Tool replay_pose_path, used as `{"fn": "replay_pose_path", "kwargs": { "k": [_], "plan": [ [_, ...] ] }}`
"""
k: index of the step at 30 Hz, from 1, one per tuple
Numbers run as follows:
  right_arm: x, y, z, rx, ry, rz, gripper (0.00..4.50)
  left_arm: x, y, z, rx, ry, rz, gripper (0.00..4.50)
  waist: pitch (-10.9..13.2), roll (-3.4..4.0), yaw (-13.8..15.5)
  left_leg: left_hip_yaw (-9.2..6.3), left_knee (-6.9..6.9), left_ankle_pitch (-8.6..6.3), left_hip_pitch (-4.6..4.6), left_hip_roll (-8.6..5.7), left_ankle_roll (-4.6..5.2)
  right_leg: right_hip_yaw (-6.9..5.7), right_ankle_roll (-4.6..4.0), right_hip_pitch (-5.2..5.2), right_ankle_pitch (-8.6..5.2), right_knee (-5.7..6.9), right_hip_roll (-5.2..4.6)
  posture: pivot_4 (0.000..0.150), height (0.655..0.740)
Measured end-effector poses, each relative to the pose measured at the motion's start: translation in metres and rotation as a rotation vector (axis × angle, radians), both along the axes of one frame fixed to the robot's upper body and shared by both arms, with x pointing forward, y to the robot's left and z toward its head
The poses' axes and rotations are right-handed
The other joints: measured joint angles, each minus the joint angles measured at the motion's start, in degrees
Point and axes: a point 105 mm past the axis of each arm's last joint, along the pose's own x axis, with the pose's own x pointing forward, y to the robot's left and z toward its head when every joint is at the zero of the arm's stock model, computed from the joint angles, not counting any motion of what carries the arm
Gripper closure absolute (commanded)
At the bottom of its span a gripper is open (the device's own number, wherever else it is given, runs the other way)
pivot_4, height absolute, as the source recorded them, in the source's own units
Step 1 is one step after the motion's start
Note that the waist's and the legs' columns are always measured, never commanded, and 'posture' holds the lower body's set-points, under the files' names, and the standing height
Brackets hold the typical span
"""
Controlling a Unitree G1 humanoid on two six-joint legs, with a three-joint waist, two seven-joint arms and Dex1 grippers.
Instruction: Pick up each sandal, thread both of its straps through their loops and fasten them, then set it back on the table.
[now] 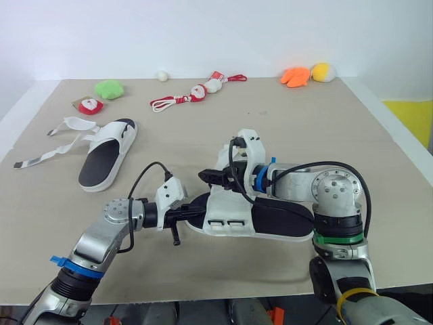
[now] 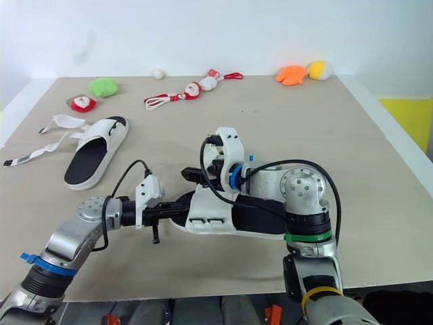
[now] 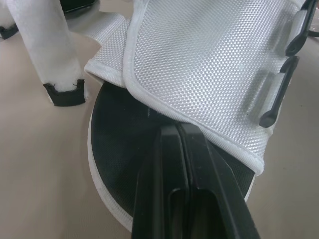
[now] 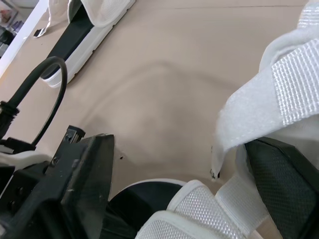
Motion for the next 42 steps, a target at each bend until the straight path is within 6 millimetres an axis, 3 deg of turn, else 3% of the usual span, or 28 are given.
{"fn": "replay_pose_path", "kwargs": {
  "k": [4,6,7,16,21,25,33,42],
  "plan": [
    [0.003,0.002,-0.004,0.002,0.012,-0.008,3.0,0.0,0.0,0.0,0.0,0.0,0.001,4.5,0.0,0.0,0.0,0.0,0.0,0.0,0.0,0.0,0.0,0.0,0.0,0.0,0.0,0.0,0.0,0.15,0.74],
    [0.003,0.003,-0.004,0.003,0.011,-0.008,4.17,0.0,0.0,0.0,0.0,0.0,0.002,4.5,0.0,0.0,0.0,0.0,-0.01,0.0,0.0,0.0,0.0,0.0,0.0,-0.01,0.0,0.0,0.0,0.15,0.74],
    [0.003,0.004,-0.004,0.006,0.01,-0.004,4.45,0.0,0.0,0.0,0.0,0.0,0.002,4.5,0.0,0.0,0.0,0.0,-0.01,0.0,0.0,0.0,0.0,0.0,0.0,0.0,0.0,0.0,0.0,0.15,0.74],
    [-0.002,-0.005,0.011,0.058,0.061,0.129,4.45,0.001,0.0,0.0,0.0,-0.003,0.011,4.5,0.0,0.02,0.0,0.0,0.0,0.0,0.0,0.0,0.0,0.0,-0.01,0.0,0.01,0.0,0.0,0.15,0.74],
    [-0.002,-0.04,0.039,0.149,0.204,0.254,4.45,0.0,-0.001,0.0,-0.002,-0.002,0.005,4.5,0.0,0.03,0.1,0.0,-0.04,0.0,-0.02,-0.04,0.0,-0.02,-0.07,0.01,-0.04,-0.07,-0.03,0.15,0.74],
    [0.0,-0.063,0.044,0.18,0.329,0.279,4.45,0.0,-0.001,0.0,0.0,-0.001,-0.004,4.5,0.0,0.04,0.0,0.04,-0.13,-0.03,-0.01,-0.06,0.03,0.0,-0.07,0.0,-0.05,-0.15,-0.04,0.15,0.74],
    [-0.024,-0.06,0.026,0.093,0.499,0.43,4.45,0.0,-0.002,0.001,-0.002,-0.002,-0.013,4.5,0.0,0.05,0.0,0.03,-0.1,-0.04,-0.14,-0.12,0.03,0.0,-0.02,-0.09,-0.07,-0.15,-0.1,0.15,0.74],
    [-0.05,-0.054,0.021,0.005,0.518,0.57,4.45,0.0,-0.002,0.001,-0.004,-0.003,-0.01,4.5,0.0,0.05,0.0,0.02,-0.07,-0.04,-0.19,-0.1,0.02,-0.01,0.04,-0.14,-0.06,-0.15,-0.09,0.15,0.74]
  ]
}}
